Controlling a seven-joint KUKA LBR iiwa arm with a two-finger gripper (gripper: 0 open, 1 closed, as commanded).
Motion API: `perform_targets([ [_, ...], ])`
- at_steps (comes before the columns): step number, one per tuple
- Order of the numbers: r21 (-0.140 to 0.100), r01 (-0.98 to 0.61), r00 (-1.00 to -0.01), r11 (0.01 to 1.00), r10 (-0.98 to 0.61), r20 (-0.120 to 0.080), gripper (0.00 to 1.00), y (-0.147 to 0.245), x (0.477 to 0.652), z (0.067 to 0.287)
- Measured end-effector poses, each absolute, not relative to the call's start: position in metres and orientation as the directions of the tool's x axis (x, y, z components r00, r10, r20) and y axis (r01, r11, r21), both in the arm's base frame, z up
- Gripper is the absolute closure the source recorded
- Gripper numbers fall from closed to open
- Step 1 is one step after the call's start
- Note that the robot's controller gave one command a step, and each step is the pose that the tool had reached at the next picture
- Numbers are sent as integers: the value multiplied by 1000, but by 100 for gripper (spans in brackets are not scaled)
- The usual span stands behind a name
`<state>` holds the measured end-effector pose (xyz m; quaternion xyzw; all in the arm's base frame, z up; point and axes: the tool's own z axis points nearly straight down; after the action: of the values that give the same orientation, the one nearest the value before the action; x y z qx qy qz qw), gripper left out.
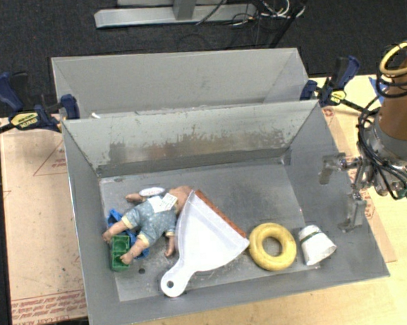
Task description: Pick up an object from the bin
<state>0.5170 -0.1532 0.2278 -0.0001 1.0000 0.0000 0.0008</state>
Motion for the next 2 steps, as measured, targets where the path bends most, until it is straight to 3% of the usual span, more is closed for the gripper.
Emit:
perform_targets([
  [1,0,-134,-991,991,-134,-3,0,-134,516,189],
  [2,0,-423,-906,906,-423,-2,0,-67,495,163],
])
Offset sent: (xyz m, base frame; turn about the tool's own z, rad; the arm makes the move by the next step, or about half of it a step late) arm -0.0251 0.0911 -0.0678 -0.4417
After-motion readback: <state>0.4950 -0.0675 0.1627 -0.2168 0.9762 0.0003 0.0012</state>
